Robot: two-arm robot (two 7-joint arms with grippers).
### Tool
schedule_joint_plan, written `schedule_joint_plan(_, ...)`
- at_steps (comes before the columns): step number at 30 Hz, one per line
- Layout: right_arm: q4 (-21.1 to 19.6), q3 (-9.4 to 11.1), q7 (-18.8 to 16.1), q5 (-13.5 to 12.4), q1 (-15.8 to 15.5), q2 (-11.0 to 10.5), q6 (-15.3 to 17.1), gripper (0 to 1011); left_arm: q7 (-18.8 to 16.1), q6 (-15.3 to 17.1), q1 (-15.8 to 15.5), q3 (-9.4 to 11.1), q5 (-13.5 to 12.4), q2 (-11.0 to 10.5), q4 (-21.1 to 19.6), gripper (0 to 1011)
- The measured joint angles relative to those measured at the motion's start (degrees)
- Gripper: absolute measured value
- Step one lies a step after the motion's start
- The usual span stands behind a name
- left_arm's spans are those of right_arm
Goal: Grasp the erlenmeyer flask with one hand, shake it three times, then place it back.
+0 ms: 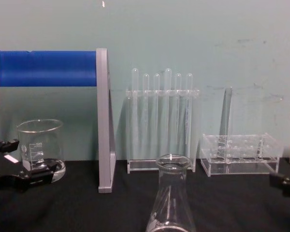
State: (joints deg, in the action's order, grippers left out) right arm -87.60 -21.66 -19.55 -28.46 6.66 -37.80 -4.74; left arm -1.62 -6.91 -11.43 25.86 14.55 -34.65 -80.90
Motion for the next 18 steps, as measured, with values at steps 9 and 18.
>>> schedule_joint_plan(9, -1.98, -0.64, -8.8, -2.81, -0.67, -0.51, 0.8, 1002, 0.0, 0.0, 0.0, 0.0, 0.0, 0.0, 0.0, 1001)
schedule_joint_plan(18, -1.57, -2.14, -14.51, -3.01, 0.7, 0.73, 1.17, 1003, 0.0, 0.0, 0.0, 0.0, 0.0, 0.0, 0.0, 1001)
